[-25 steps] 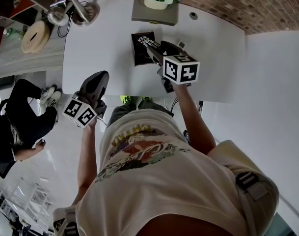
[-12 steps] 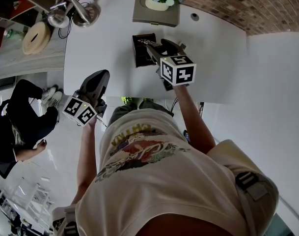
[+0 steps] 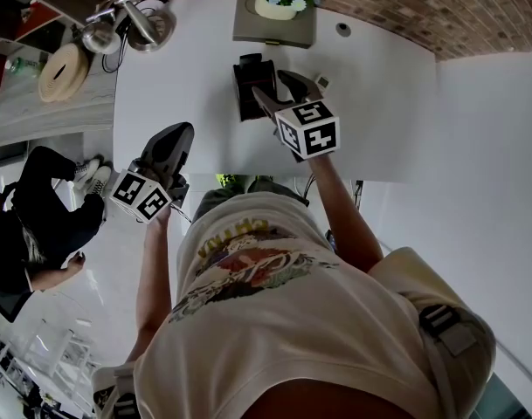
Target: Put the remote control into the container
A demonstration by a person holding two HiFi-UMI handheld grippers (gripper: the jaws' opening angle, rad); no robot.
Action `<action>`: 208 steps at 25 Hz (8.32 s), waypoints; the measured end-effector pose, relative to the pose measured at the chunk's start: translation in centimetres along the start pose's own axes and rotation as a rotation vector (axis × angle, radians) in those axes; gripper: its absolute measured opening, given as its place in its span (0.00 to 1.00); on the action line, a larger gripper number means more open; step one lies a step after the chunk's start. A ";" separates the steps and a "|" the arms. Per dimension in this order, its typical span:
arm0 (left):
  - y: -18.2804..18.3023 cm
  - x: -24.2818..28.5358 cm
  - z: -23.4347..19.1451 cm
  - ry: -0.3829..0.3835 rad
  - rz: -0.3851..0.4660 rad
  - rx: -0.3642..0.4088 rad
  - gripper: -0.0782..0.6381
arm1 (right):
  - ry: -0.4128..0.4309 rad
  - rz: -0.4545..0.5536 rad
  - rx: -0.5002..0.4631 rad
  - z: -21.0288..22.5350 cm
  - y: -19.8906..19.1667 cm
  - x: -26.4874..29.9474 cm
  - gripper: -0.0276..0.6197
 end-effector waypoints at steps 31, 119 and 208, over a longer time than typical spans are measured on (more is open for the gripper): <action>1.7 6.0 5.4 -0.134 -0.019 0.106 0.12 | 0.070 0.008 -0.068 -0.8 -1.8 -5.6 0.16; -5.4 1.5 4.2 0.119 -0.178 -0.065 0.12 | -0.473 -0.340 0.409 18.0 -21.5 -0.9 0.45; -6.4 -5.5 -1.6 -0.031 -0.179 -0.156 0.12 | -0.232 -0.527 0.313 -10.3 -26.6 0.0 0.57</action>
Point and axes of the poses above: the fingertips, and each gripper's own axes: x forward along the fingers, z to its right, y out of its top, the point moved 2 cm from there along -x, backward along the fingers, and after that the axes turned 8 degrees about z, right-handed, at the moved point
